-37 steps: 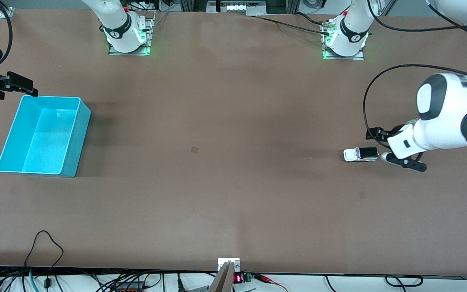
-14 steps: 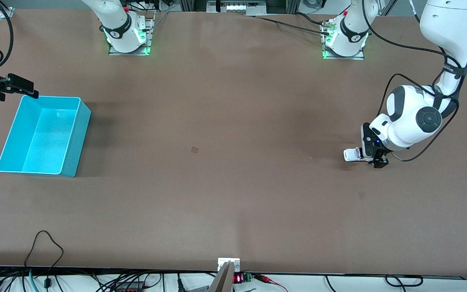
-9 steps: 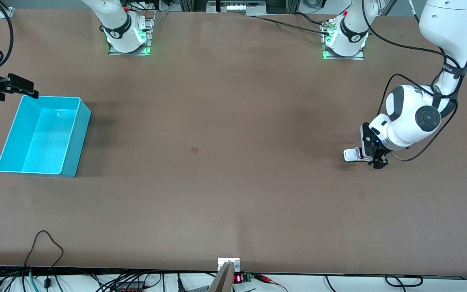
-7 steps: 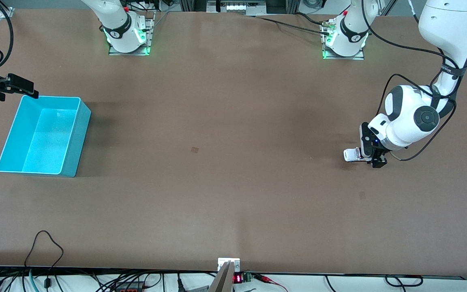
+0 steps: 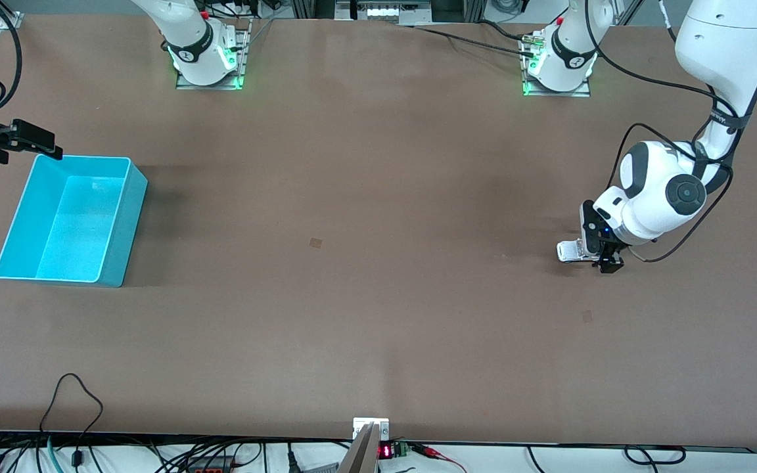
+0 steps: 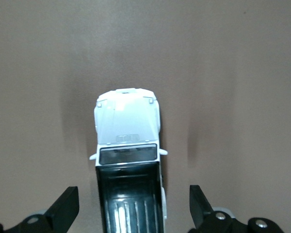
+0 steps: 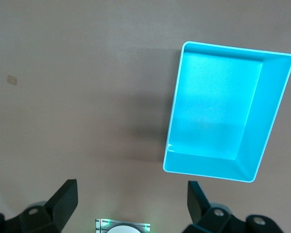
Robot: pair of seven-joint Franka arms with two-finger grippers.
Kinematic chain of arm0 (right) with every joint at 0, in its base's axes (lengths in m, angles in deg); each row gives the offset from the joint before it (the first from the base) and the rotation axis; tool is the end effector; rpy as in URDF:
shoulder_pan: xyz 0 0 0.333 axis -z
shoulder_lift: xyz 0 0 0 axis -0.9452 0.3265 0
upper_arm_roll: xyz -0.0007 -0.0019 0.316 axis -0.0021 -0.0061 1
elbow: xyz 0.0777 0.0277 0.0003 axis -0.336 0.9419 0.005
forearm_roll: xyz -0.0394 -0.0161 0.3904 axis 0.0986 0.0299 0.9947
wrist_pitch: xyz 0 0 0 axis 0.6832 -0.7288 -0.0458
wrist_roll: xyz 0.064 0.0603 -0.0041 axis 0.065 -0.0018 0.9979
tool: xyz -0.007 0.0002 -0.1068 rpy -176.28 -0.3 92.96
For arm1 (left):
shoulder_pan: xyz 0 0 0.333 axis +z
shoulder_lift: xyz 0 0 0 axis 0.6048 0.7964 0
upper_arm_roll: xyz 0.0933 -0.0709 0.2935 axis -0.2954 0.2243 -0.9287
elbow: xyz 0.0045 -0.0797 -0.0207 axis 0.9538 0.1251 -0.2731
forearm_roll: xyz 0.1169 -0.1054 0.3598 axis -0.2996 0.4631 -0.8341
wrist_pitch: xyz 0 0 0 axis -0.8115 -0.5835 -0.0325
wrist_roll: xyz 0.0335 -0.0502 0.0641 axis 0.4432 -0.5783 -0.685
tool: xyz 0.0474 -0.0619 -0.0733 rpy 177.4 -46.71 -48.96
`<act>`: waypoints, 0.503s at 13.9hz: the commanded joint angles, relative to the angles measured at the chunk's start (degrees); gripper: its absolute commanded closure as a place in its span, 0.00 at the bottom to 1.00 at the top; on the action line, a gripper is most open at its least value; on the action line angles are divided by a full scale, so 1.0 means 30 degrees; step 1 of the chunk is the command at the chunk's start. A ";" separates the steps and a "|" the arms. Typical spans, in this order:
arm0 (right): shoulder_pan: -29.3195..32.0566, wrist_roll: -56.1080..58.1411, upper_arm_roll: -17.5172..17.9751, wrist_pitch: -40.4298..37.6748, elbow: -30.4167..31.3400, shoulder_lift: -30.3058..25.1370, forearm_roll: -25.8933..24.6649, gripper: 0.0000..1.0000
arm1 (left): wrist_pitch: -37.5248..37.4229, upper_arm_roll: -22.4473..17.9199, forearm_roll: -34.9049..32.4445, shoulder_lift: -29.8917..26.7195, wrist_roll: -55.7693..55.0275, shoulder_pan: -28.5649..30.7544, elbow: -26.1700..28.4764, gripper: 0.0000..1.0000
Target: Wind and store white jeep toy
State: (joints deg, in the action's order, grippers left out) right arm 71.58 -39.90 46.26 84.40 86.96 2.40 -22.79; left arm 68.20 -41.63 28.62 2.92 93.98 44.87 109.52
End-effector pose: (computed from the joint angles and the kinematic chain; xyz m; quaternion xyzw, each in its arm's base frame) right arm 0.5530 -0.0525 0.5754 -0.9969 -0.0361 0.0689 0.0152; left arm 0.5625 0.0160 0.1926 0.7047 -0.7095 -0.0018 0.0032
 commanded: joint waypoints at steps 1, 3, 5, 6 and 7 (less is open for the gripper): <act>0.0140 -0.0092 0.0133 0.0016 -0.0151 0.0056 -0.0014 0.00 | 0.0377 0.0117 -0.0277 0.0091 0.0283 0.0173 0.0059 0.00; 0.0111 -0.0092 0.0133 0.0016 -0.0151 0.0056 -0.0130 0.00 | 0.0406 0.0117 -0.0277 0.0149 0.0313 0.0173 0.0059 0.01; 0.0110 -0.0063 0.0133 0.0016 -0.0151 0.0056 -0.0190 0.00 | 0.0407 0.0117 -0.0277 0.0149 0.0313 0.0173 0.0059 0.12; 0.0110 -0.0063 0.0133 0.0016 -0.0151 0.0027 -0.0219 0.00 | 0.0407 0.0117 -0.0277 0.0149 0.0313 0.0173 0.0059 0.20; 0.0110 -0.0063 0.0133 0.0016 -0.0151 -0.0002 -0.0219 0.00 | 0.0407 0.0117 -0.0277 0.0149 0.0313 0.0173 0.0117 0.24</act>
State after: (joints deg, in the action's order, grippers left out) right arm 71.58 -39.90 46.26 84.41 86.96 2.40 -22.80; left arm 68.73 -41.63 28.62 3.45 94.09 44.87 109.52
